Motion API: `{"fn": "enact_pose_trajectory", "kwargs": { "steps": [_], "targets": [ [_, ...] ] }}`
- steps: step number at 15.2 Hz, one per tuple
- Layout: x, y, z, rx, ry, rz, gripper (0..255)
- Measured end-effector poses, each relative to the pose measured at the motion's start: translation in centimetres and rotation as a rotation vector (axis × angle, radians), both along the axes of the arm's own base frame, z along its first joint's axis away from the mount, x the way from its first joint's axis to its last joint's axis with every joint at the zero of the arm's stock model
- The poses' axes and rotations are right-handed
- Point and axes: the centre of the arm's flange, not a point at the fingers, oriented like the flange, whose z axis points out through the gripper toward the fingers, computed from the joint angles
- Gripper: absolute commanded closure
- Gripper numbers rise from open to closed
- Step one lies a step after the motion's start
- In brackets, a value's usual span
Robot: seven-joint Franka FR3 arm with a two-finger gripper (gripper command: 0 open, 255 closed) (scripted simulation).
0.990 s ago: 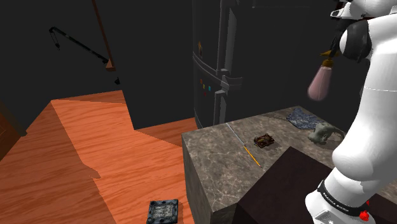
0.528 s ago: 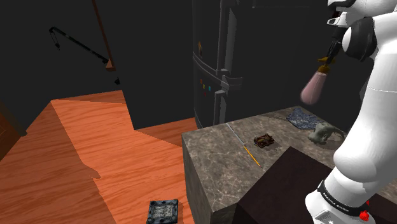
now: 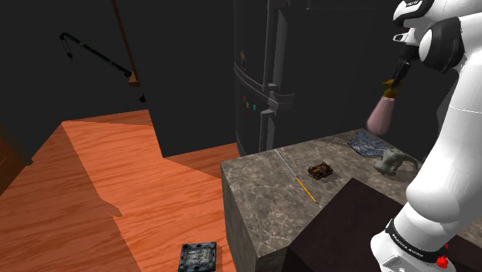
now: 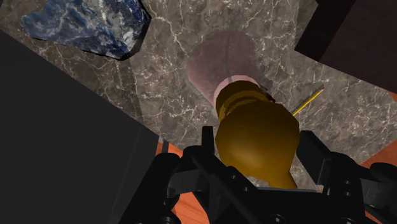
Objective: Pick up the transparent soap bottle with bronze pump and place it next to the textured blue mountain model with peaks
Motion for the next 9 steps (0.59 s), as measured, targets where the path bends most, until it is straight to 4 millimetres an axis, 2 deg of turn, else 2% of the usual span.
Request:
{"fn": "enact_pose_trajectory", "kwargs": {
  "steps": [9],
  "targets": [
    [0.1,0.0,-4.7,0.000,0.000,0.000,255]
  ]
}}
